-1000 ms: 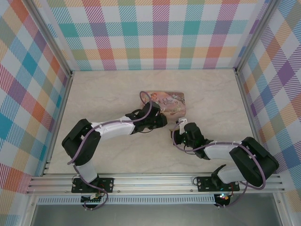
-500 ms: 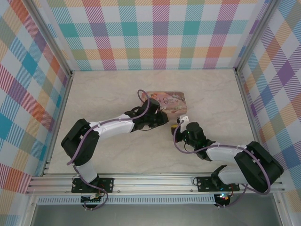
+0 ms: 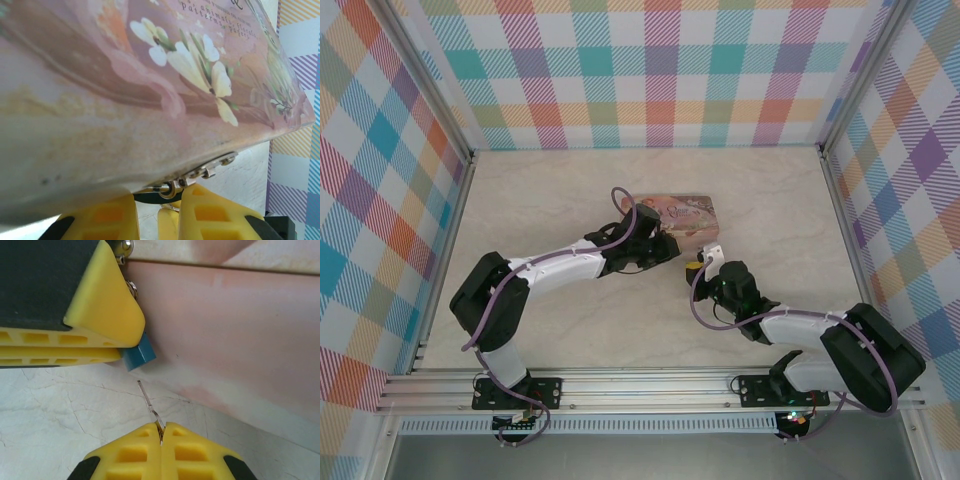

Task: Unlock the padlock with the key

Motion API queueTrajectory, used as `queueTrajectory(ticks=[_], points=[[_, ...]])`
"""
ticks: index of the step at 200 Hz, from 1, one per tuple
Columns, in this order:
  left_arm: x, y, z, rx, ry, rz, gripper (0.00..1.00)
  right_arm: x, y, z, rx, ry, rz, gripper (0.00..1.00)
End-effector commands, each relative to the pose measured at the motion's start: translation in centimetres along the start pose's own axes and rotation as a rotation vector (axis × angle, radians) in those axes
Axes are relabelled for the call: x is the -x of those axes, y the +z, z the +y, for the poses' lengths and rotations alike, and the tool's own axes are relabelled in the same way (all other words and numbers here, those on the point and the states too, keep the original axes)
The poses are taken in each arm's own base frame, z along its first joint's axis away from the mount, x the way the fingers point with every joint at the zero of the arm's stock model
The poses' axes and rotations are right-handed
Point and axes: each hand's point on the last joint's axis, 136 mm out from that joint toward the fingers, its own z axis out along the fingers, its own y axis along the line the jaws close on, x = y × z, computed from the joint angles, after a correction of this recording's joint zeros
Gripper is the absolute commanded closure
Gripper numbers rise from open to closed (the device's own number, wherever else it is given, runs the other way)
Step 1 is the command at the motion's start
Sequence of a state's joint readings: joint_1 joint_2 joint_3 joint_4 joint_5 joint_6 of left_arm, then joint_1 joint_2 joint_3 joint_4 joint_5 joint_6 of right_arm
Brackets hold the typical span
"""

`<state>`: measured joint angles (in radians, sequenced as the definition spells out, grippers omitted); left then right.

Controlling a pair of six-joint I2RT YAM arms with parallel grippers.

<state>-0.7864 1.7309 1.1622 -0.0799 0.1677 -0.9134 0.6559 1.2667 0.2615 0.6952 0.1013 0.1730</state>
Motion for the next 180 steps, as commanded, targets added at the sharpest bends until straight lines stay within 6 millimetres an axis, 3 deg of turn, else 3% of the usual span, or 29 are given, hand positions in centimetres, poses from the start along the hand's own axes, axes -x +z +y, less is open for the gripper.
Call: queueTrajectory(ticks=[1, 82, 138, 180], points=[[1.6, -1.2, -2.4, -0.069, -0.006, -0.039, 0.91, 1.0, -0.1, 0.5, 0.019, -0.021, -0.050, 0.99], [1.6, -1.3, -2.5, -0.067, -0.006, -0.038, 0.91, 1.2, 0.0, 0.6, 0.026, -0.020, -0.058, 0.99], [1.5, -1.4, -2.4, -0.068, -0.005, -0.040, 0.91, 0.2, 0.3, -0.2, -0.014, -0.019, -0.026, 0.99], [1.4, -1.4, -2.3, -0.066, -0.007, -0.039, 0.92, 1.1, 0.4, 0.3, 0.007, -0.015, -0.063, 0.99]])
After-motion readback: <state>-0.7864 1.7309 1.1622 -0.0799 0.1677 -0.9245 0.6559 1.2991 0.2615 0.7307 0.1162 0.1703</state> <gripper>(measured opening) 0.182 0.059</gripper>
